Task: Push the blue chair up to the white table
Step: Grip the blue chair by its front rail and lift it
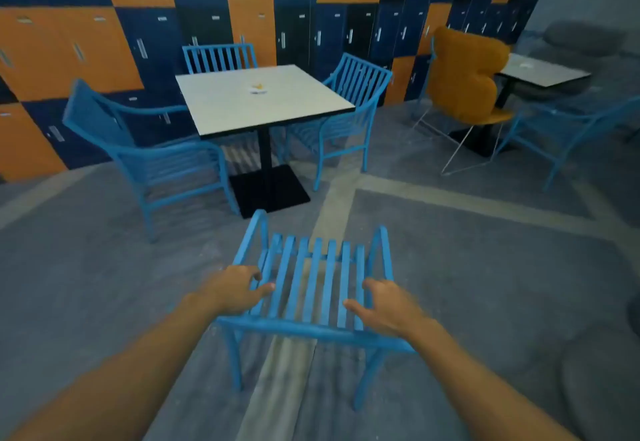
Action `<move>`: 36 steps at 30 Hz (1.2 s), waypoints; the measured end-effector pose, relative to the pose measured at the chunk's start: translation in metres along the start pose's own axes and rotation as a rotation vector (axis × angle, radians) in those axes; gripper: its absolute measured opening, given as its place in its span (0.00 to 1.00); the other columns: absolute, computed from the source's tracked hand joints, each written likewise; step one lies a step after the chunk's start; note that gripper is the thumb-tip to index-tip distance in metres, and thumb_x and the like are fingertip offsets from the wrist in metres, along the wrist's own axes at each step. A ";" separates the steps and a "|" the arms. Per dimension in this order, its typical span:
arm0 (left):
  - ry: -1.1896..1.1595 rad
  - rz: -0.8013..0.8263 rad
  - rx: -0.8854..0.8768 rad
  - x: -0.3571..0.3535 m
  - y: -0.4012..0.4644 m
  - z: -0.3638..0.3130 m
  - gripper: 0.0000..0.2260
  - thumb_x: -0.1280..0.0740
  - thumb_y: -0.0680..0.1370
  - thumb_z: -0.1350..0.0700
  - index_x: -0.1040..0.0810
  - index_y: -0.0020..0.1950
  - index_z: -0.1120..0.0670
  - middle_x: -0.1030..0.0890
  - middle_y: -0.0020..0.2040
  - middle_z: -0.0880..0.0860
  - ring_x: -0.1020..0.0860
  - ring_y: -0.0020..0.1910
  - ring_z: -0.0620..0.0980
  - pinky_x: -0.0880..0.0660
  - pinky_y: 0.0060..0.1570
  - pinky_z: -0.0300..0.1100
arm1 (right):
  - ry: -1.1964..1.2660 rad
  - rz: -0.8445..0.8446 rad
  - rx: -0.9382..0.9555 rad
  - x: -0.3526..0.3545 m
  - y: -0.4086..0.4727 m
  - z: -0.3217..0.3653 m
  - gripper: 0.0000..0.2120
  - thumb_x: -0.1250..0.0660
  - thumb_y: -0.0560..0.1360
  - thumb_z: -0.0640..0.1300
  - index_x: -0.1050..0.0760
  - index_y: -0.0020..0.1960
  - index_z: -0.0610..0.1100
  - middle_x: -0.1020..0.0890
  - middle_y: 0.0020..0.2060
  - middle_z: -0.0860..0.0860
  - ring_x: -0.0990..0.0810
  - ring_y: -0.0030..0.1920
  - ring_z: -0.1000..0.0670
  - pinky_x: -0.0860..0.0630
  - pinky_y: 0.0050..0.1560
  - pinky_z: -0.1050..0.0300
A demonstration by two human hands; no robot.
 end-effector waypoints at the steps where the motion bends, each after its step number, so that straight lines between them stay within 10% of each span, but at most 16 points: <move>1: 0.014 0.044 0.038 -0.011 0.001 0.006 0.28 0.41 0.75 0.32 0.25 0.64 0.52 0.22 0.63 0.56 0.24 0.60 0.56 0.27 0.60 0.53 | 0.017 0.038 -0.014 -0.010 -0.002 -0.004 0.36 0.44 0.68 0.72 0.28 0.57 0.42 0.21 0.53 0.45 0.23 0.51 0.43 0.25 0.51 0.44; 6: 0.138 0.170 0.085 -0.060 -0.007 0.020 0.45 0.53 0.60 0.17 0.22 0.58 0.48 0.19 0.57 0.52 0.23 0.57 0.54 0.33 0.63 0.57 | -0.014 0.184 0.007 -0.066 -0.015 -0.020 0.38 0.48 0.58 0.82 0.27 0.42 0.48 0.22 0.36 0.52 0.24 0.36 0.51 0.28 0.35 0.53; 10: 0.346 0.082 0.040 -0.079 -0.007 0.021 0.40 0.54 0.53 0.15 0.29 0.43 0.45 0.27 0.44 0.46 0.28 0.44 0.49 0.34 0.59 0.57 | -0.165 0.065 0.087 -0.080 -0.011 -0.027 0.30 0.41 0.63 0.75 0.28 0.44 0.49 0.21 0.37 0.51 0.22 0.39 0.48 0.27 0.38 0.51; 36: 0.504 -0.129 -0.311 -0.154 -0.020 -0.102 0.38 0.62 0.64 0.20 0.33 0.29 0.52 0.29 0.26 0.49 0.32 0.22 0.47 0.39 0.25 0.44 | -0.481 -0.173 0.247 -0.054 -0.031 -0.159 0.18 0.30 0.58 0.65 0.28 0.31 0.51 0.22 0.24 0.51 0.22 0.28 0.45 0.35 0.28 0.56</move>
Point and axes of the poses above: each hand's wrist, its own y-axis towards the middle knuckle, its own x-axis out of the back of the hand, z = x × y, the point moved 4 cm from there along y, towards the middle knuckle
